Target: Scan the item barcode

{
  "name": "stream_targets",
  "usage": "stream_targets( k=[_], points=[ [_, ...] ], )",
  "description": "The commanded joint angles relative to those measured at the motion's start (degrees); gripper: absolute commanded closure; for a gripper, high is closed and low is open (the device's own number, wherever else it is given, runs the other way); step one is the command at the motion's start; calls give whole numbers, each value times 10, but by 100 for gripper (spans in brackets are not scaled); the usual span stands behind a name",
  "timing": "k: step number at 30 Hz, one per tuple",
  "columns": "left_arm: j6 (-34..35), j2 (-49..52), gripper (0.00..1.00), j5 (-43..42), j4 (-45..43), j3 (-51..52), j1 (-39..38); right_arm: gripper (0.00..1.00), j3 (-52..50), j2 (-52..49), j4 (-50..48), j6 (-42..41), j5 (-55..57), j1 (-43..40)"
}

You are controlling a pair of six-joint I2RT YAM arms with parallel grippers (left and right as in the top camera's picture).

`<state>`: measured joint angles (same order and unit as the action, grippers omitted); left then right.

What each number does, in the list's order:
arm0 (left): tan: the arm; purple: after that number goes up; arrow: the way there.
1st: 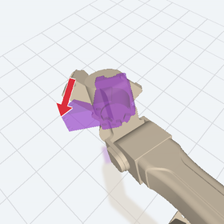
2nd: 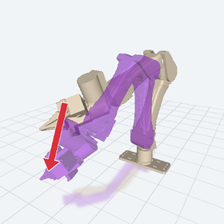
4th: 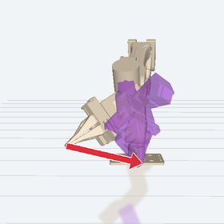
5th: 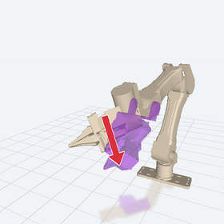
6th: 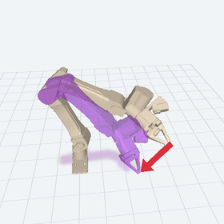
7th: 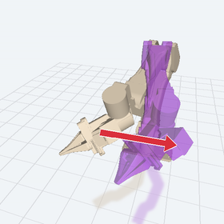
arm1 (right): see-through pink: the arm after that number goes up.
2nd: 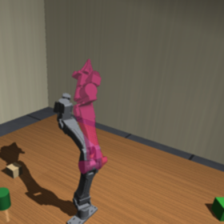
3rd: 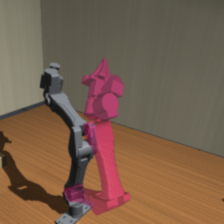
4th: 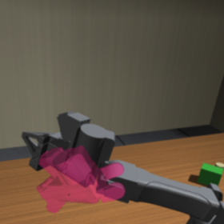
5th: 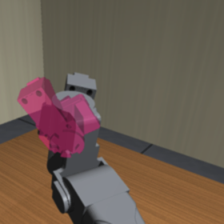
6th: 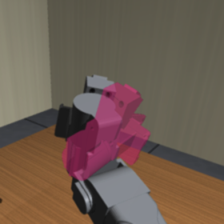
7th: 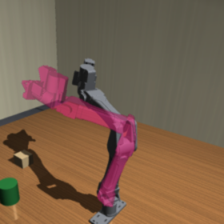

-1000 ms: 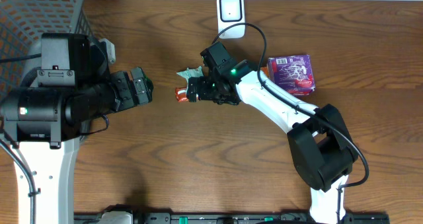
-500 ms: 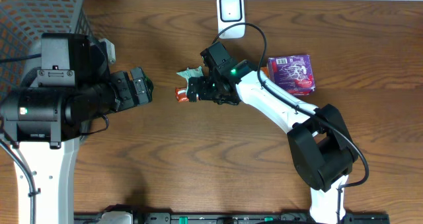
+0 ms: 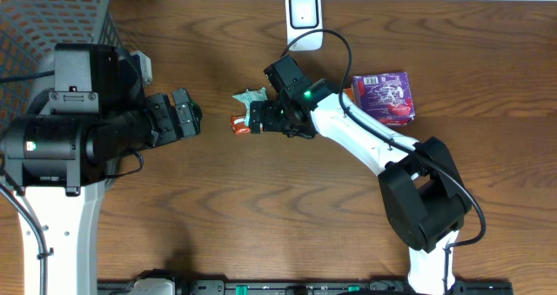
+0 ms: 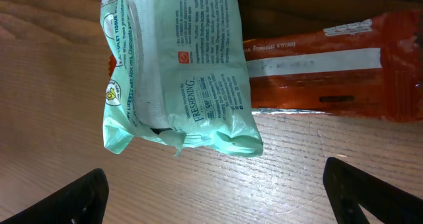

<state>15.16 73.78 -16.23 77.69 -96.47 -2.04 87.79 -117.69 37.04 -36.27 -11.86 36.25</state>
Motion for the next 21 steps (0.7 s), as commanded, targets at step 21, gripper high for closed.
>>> stream_targets(
  k=[21],
  points=[
    [-5, 1, 2, -2, 0, -9, -2, 1, 2, 4, 39, -169, 115, -19]
  ],
)
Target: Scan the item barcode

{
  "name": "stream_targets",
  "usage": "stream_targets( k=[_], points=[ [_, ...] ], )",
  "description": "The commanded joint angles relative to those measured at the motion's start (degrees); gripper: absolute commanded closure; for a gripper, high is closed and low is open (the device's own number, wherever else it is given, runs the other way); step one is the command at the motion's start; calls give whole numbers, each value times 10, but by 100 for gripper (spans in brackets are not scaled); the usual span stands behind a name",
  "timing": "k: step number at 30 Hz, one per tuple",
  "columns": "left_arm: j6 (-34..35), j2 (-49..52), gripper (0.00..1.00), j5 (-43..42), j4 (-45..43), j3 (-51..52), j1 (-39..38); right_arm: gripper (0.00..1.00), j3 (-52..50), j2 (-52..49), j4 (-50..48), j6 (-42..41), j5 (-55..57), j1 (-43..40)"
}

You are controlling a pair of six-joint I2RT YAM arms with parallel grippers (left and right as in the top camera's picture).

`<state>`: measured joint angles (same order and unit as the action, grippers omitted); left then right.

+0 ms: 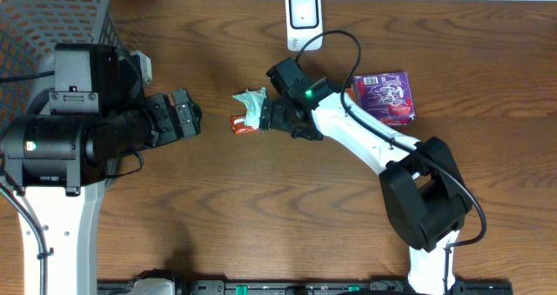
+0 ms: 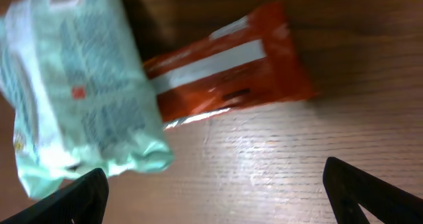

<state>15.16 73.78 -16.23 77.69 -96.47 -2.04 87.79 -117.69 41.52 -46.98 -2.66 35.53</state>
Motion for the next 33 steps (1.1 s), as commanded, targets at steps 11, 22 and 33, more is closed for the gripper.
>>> stream_targets(
  k=[11, 22, 33],
  points=[
    [-5, 1, 2, -2, 0, -9, -2, 6, 2, 3, -46, -181, 10, -11],
    [-5, 1, 2, -2, 0, -9, -2, 20, 2, 0, -120, -26, 35, 24],
    [-5, 1, 2, -2, 0, -9, -2, 28, 2, -61, -192, 68, -76, 25]
  ],
)
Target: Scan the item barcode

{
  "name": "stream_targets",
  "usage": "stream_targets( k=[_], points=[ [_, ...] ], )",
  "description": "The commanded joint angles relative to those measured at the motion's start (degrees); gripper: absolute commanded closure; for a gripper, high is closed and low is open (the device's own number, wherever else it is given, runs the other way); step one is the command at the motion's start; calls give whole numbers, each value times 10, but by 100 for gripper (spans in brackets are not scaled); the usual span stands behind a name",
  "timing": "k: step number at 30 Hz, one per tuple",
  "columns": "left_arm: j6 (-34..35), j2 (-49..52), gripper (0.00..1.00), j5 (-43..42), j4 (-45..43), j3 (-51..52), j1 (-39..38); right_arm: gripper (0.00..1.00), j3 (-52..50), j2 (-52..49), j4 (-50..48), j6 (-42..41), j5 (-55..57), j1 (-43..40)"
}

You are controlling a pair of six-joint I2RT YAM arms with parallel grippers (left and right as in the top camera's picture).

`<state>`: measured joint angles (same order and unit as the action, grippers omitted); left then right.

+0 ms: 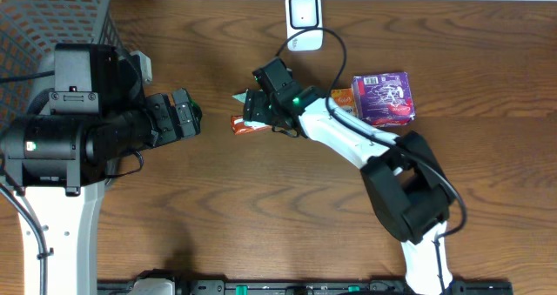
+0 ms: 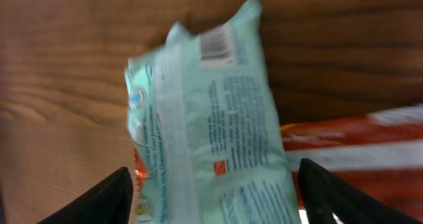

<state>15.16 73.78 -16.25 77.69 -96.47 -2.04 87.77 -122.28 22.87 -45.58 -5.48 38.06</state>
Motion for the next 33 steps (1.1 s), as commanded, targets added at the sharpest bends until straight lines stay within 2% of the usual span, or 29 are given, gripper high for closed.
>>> stream_targets(
  k=[1, 5, 6, 8, 9, 22, 26, 33],
  points=[
    [-5, 1, 2, -2, 0, -9, -2, 34, 2, -16, -5, 56, -45, -1],
    [-5, 1, 2, -2, 0, -9, -2, 63, 2, -16, 1, 80, -45, -1],
    [-5, 1, 2, -2, 0, -9, -2, 71, 2, -16, 4, 80, -45, -1],
    [-5, 1, 2, -2, 0, -9, -2, 95, 2, -15, 8, 80, -47, -1],
    [-5, 1, 2, -2, 0, -9, -2, 99, 2, -13, 10, 80, -52, -1],
    [-5, 1, 2, -2, 0, -9, -2, 99, 2, 80, 94, 106, -196, -81],
    [-5, 1, 2, -2, 0, -9, -2, 99, 2, 80, 127, 110, -156, -110],
    [-5, 1, 2, -2, 0, -9, -2, 99, 2, 80, 179, 110, -4, -144]
  ],
)
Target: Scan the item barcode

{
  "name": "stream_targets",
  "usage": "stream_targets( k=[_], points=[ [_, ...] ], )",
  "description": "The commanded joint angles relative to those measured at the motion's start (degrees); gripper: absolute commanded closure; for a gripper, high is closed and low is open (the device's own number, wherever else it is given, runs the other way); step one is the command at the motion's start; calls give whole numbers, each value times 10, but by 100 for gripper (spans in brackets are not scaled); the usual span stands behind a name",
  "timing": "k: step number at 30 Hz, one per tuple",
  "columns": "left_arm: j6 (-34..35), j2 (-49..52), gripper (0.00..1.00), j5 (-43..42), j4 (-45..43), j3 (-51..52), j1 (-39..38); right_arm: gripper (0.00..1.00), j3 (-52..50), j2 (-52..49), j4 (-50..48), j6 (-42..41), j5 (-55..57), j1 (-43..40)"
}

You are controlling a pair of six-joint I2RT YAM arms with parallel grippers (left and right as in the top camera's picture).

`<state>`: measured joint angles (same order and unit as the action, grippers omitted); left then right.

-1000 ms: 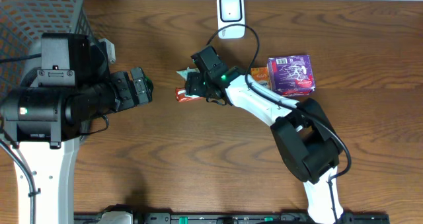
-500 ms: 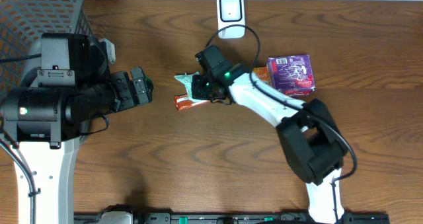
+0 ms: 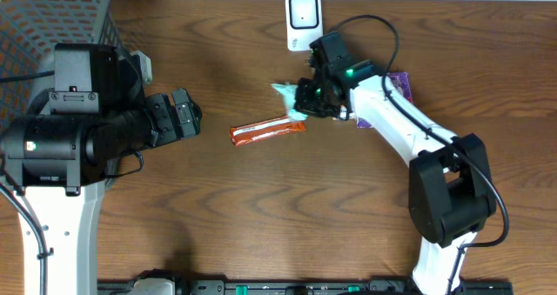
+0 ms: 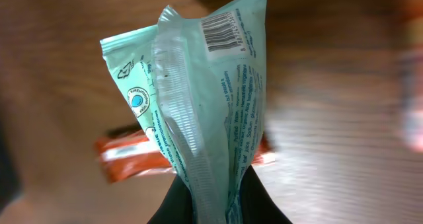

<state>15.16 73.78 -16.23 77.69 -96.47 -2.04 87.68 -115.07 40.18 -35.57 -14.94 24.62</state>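
My right gripper (image 3: 306, 103) is shut on a mint-green tissue packet (image 4: 205, 105), held off the table with its barcode (image 4: 221, 31) at the top end. In the overhead view the green packet (image 3: 287, 93) hangs a little below the white scanner (image 3: 303, 16) at the table's far edge. The orange wrapper bar (image 3: 266, 130) lies flat on the wood, below and left of the held packet. My left gripper (image 3: 187, 114) rests at the left, far from all of them; its fingers do not show clearly.
A purple box (image 3: 393, 95) lies right of the right arm, partly under it. A grey wire basket (image 3: 52, 21) fills the far left corner. The table (image 3: 261, 217) is brown wood.
My right gripper was open over the green packet lying on the orange bar. Now it is shut on the packet, lifted and shifted right toward the scanner. The bar stays on the table.
My right gripper hovered open over the green packet and orange bar, shifting its angle across the earlier moments. Then it stood open astride the packet. Now it grips the packet in the air near the scanner. The left arm has not moved.
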Motion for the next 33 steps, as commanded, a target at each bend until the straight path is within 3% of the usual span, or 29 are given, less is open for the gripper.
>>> stream_targets(
  k=[1, 4, 5, 6, 8, 14, 17, 27, 33],
  points=[
    [-5, 1, 2, -2, 0, -9, -2, 99, 3, 8, 5, 10, 111, -10],
    [-5, 1, 2, -2, 0, -9, -2, 99, 3, 8, -2, 13, 155, -10],
    [-5, 1, 2, -2, 0, -9, -2, 94, 3, 8, -6, 21, 155, -10],
    [-5, 1, 2, -2, 0, -9, -2, 65, 3, 8, -13, 35, 155, -10],
    [-5, 1, 2, -2, 0, -9, -2, 45, 3, 8, -14, 35, 153, -10],
    [-5, 1, 2, -2, 0, -9, -2, 29, 5, 9, -12, 54, 91, -10],
    [-5, 1, 2, -2, 0, -9, -2, 17, 6, 12, -12, 61, 52, -10],
    [-5, 1, 2, -2, 0, -9, -2, 7, 6, 14, -12, 99, -143, 8],
    [-5, 1, 2, -2, 0, -9, -2, 1, 5, 14, -10, 65, -106, 66]
  ],
)
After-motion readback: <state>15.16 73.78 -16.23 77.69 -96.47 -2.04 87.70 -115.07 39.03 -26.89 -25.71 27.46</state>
